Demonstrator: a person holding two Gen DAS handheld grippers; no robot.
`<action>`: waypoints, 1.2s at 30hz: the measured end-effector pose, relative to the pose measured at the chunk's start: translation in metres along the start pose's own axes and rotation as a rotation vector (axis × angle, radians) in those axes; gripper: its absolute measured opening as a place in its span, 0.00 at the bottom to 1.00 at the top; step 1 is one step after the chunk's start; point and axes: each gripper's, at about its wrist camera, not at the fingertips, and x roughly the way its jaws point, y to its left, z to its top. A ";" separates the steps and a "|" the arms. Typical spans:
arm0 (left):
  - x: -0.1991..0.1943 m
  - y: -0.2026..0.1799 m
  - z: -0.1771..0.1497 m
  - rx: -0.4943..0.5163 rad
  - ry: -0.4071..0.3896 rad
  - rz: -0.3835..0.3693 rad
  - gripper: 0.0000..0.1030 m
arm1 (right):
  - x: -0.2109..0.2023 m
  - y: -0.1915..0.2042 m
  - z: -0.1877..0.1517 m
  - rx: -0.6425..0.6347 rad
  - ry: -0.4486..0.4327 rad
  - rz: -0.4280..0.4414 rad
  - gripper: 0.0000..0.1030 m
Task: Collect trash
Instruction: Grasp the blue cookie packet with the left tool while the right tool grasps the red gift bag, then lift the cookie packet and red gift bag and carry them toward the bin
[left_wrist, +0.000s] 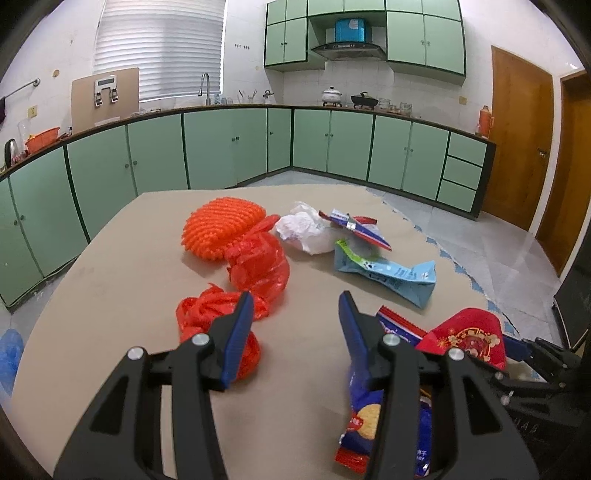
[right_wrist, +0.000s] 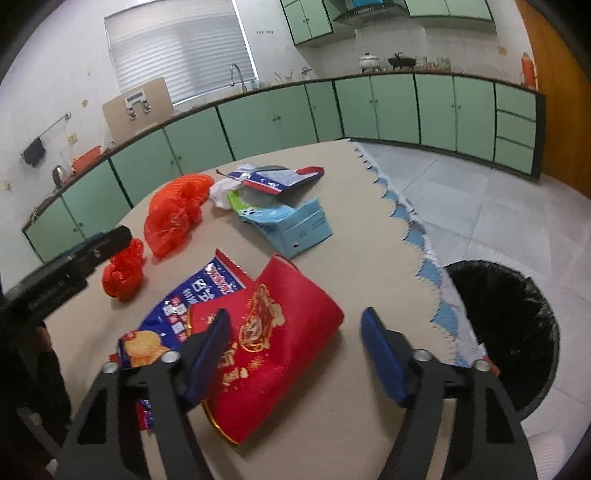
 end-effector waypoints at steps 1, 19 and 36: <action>0.001 0.000 0.000 0.001 0.002 0.000 0.45 | 0.000 0.000 0.001 0.001 0.004 0.010 0.54; 0.019 -0.039 -0.016 0.021 0.092 -0.098 0.53 | -0.052 -0.033 0.040 0.006 -0.159 -0.093 0.44; 0.026 -0.067 -0.037 0.047 0.147 -0.148 0.00 | -0.059 -0.039 0.038 -0.012 -0.180 -0.112 0.44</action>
